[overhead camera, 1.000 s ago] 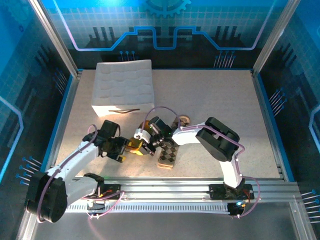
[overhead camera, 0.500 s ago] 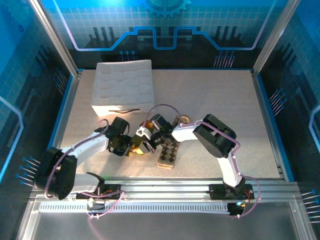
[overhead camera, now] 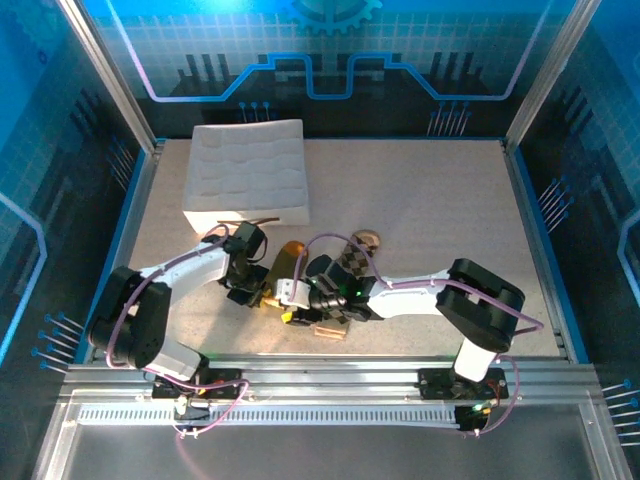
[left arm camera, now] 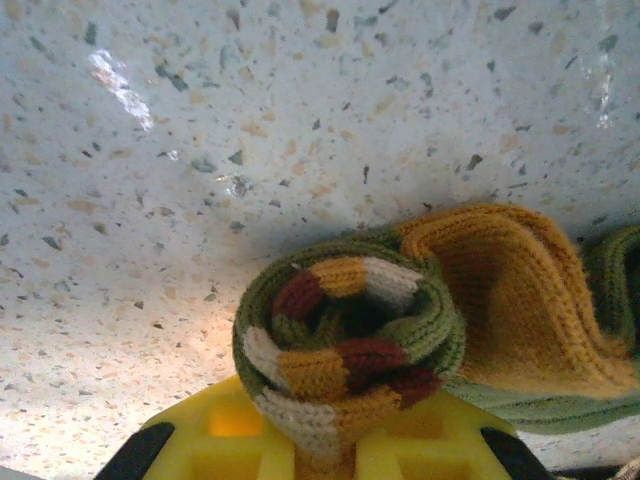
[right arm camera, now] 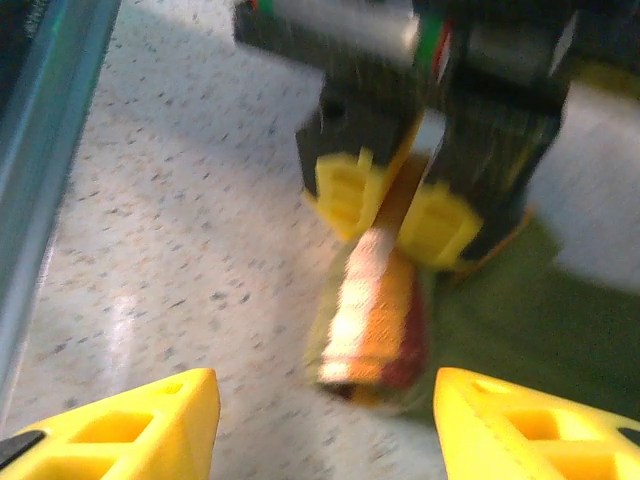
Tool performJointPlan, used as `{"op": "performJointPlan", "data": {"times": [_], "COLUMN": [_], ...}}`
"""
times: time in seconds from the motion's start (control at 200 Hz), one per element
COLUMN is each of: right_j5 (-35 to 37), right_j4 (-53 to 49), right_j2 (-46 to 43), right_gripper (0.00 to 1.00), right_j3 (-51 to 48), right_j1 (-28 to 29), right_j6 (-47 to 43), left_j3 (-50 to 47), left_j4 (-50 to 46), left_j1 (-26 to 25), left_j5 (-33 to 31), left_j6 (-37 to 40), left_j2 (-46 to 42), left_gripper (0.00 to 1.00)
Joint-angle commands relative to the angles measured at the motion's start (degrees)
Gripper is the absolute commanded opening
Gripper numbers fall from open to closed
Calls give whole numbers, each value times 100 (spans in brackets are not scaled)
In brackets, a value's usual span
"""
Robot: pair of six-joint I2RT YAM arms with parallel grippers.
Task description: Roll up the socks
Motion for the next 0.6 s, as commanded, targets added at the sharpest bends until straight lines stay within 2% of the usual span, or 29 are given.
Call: {"op": "performJointPlan", "data": {"times": [0.0, 0.17, 0.39, 0.515, 0.595], "right_j5": [1170, 1814, 2195, 2472, 2489], "right_j4": [396, 573, 704, 680, 470], "right_j2": [-87, 434, 1136, 1515, 1617], "right_gripper": [60, 60, 52, 41, 27], "right_j3": [-102, 59, 530, 753, 854], "right_j1": [295, 697, 802, 800, 770], "right_j6": [-1380, -1827, -1822, -1831, -1703], "left_j3": [-152, 47, 172, 221, 237], "left_j4": [-753, -802, -777, -759, -756], "left_j1": [3, 17, 56, 73, 81], "left_j5": [-197, -183, -141, -87, -69], "left_j6": [208, 304, 427, 482, 505], "left_j2": [499, 707, 892, 948, 934], "left_gripper": [7, 6, 6, 7, 6]}}
